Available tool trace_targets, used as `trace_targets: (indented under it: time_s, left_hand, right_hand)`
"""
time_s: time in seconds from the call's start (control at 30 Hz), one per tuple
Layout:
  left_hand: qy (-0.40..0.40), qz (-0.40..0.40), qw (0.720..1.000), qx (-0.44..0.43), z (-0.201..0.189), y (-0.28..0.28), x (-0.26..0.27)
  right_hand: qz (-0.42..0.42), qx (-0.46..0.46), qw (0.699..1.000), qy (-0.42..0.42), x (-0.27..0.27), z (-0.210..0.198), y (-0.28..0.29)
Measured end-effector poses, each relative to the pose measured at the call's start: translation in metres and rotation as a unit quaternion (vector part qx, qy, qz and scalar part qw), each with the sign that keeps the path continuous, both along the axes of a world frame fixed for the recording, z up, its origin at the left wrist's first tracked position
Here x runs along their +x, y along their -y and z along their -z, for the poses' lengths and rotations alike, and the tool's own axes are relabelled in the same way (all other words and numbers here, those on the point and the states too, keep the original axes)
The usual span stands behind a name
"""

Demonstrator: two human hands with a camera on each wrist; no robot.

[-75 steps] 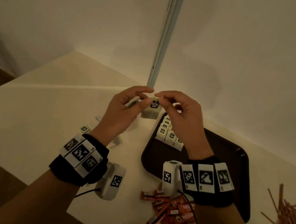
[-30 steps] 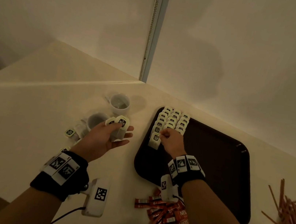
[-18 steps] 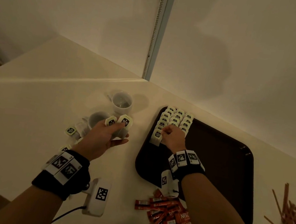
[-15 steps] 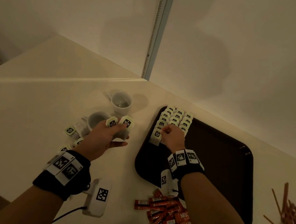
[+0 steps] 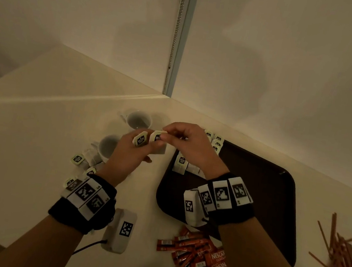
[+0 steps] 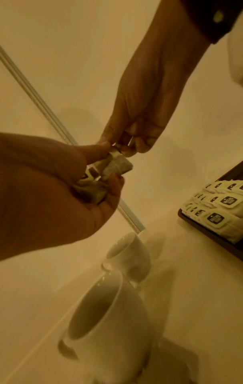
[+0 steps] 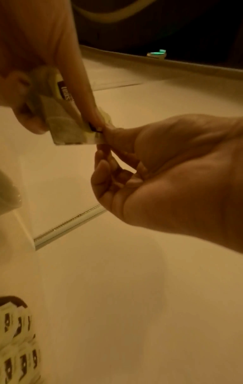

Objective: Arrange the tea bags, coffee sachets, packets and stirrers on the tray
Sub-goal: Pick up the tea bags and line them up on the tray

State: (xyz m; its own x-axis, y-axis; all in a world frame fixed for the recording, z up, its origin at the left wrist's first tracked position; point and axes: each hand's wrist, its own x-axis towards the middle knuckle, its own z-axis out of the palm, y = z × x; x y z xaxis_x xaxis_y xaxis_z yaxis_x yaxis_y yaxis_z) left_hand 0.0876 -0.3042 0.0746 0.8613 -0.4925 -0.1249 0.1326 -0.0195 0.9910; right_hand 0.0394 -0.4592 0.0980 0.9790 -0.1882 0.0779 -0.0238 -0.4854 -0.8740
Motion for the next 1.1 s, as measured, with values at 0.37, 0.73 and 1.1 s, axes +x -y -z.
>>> trace_targets:
  time_s: [0.37, 0.73, 1.1]
  left_hand:
    - [0.148, 0.065, 0.985, -0.056, -0.028, 0.007, -0.008]
    - [0.100, 0.070, 0.988, -0.094, -0.040, 0.013, -0.019]
    - [-0.112, 0.065, 0.987, 0.091, 0.015, -0.012, -0.005]
  right_hand:
    - [0.027, -0.054, 0.992, 0.110, -0.022, -0.044, -0.002]
    - [0.007, -0.097, 0.988, 0.118, -0.028, -0.057, -0.001]
    - [0.135, -0.094, 0.981, -0.103, -0.053, 0.018, 0.048]
